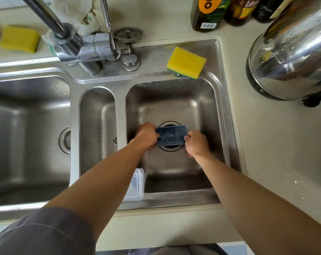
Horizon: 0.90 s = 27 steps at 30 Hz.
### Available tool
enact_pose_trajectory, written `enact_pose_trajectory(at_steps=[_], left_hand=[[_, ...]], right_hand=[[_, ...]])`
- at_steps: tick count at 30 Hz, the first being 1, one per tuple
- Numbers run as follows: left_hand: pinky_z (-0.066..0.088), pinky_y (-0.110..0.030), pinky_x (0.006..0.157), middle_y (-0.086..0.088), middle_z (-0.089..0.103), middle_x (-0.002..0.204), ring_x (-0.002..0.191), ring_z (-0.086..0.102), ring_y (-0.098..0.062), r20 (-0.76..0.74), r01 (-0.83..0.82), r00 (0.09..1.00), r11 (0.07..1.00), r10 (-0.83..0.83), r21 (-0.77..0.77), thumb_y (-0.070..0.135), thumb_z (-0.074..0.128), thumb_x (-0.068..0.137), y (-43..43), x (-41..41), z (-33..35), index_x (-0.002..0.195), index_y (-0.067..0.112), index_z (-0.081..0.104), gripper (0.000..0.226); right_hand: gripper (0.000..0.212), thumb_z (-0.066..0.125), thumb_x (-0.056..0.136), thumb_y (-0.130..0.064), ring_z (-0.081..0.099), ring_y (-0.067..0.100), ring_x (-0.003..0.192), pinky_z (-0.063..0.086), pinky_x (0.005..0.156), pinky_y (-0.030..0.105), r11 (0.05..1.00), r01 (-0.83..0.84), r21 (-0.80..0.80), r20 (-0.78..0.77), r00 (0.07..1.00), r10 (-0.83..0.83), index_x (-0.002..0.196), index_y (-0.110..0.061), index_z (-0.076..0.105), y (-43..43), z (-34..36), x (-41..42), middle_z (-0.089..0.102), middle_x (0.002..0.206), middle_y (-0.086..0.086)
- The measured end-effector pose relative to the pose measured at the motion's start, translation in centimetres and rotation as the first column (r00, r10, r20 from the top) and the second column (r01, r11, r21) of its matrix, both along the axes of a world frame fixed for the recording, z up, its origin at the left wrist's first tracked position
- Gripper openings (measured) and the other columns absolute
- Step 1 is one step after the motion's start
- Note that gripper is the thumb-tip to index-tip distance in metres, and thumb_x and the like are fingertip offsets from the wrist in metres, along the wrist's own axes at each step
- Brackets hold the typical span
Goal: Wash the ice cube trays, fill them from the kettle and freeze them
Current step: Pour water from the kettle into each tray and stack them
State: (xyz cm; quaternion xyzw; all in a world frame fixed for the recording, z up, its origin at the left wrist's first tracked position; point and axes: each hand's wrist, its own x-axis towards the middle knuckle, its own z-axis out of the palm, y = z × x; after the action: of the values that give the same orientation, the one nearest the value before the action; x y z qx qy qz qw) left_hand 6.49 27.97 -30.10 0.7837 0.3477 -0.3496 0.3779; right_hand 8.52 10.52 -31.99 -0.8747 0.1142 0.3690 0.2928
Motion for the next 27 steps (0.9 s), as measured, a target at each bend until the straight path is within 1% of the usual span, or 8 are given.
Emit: enact_pose_trajectory(at_steps=[9,12,15,18,20,21,23,27], left_hand=[[0.062,-0.047,0.078,-0.025,0.061,0.121,0.102,0.067,-0.043,-0.054,0.002,0.999,1.000,-0.001,0.009,0.006,0.051,0.103,-0.6,0.4,1.0,0.125,0.001,0.059,0.024],[0.061,-0.049,0.086,-0.023,0.064,0.119,0.103,0.067,-0.038,0.003,0.012,1.000,1.000,-0.012,0.003,0.024,0.052,0.105,-0.4,-0.1,1.8,0.123,-0.001,0.060,0.031],[0.059,-0.045,0.086,-0.020,0.067,0.114,0.098,0.066,-0.032,0.124,-0.084,0.988,0.996,0.088,-0.031,0.047,0.045,0.104,-0.1,-0.3,3.4,0.115,0.001,0.062,0.050],[0.055,-0.038,0.083,-0.016,0.067,0.111,0.095,0.065,-0.028,0.225,-0.185,0.958,0.983,0.177,0.011,0.068,0.034,0.099,0.2,-0.6,5.2,0.118,0.005,0.063,0.072],[0.062,-0.043,0.081,-0.013,0.065,0.111,0.096,0.066,-0.029,0.246,-0.266,0.933,0.964,0.263,-0.023,0.076,0.033,0.093,0.1,-1.1,6.4,0.120,0.008,0.060,0.078],[0.065,-0.044,0.072,-0.012,0.064,0.110,0.094,0.067,-0.028,0.260,-0.292,0.919,0.955,0.297,-0.058,0.079,0.033,0.092,-0.1,-1.3,7.1,0.119,0.012,0.059,0.077],[0.064,-0.041,0.056,-0.011,0.061,0.108,0.092,0.067,-0.027,0.281,-0.306,0.906,0.948,0.317,-0.083,0.080,0.033,0.090,-0.6,-1.8,8.6,0.115,0.016,0.056,0.072],[0.058,-0.033,0.043,-0.013,0.064,0.107,0.093,0.067,-0.031,0.263,-0.325,0.911,0.946,0.317,-0.012,0.072,0.029,0.096,-0.7,-2.4,11.1,0.110,0.009,0.064,0.073]], right_hand=[[0.024,0.047,0.107,-0.016,0.070,0.036,0.093,0.063,0.077,0.052,1.000,0.010,0.000,-0.015,1.000,-0.010,0.116,-0.006,0.066,0.3,1.4,-0.4,0.068,0.107,0.017],[0.022,0.048,0.108,-0.015,0.073,0.031,0.087,0.065,0.065,0.040,0.998,0.048,0.035,-0.054,0.997,-0.046,0.118,-0.009,0.066,0.1,2.4,-0.8,0.064,0.101,0.009],[0.017,0.049,0.108,-0.018,0.073,0.022,0.077,0.061,0.054,0.027,0.992,0.071,0.101,-0.046,0.997,-0.067,0.113,-0.014,0.064,-0.1,4.2,-1.9,0.063,0.088,0.000],[0.012,0.049,0.107,-0.019,0.072,0.015,0.068,0.057,0.048,0.020,0.981,0.085,0.175,-0.002,0.996,-0.086,0.102,-0.018,0.060,-0.4,6.9,-3.0,0.065,0.084,-0.001],[0.014,0.050,0.105,-0.018,0.073,0.016,0.069,0.059,0.050,0.021,0.975,0.072,0.209,0.024,0.997,-0.079,0.097,-0.017,0.062,-0.6,8.9,-3.7,0.068,0.084,0.001],[0.015,0.051,0.104,-0.017,0.073,0.017,0.070,0.060,0.052,0.023,0.973,0.059,0.223,0.032,0.997,-0.068,0.096,-0.017,0.063,-0.7,10.0,-4.1,0.069,0.084,0.003],[0.015,0.052,0.103,-0.018,0.073,0.020,0.074,0.063,0.058,0.029,0.973,0.003,0.233,0.072,0.997,-0.020,0.097,-0.015,0.065,-0.6,12.0,-4.5,0.070,0.087,0.006],[0.031,0.054,0.099,-0.030,0.072,0.031,0.085,0.063,0.077,0.048,0.977,-0.106,0.188,0.131,0.988,0.082,0.093,-0.004,0.069,-0.8,15.8,-4.7,0.072,0.088,0.015]])
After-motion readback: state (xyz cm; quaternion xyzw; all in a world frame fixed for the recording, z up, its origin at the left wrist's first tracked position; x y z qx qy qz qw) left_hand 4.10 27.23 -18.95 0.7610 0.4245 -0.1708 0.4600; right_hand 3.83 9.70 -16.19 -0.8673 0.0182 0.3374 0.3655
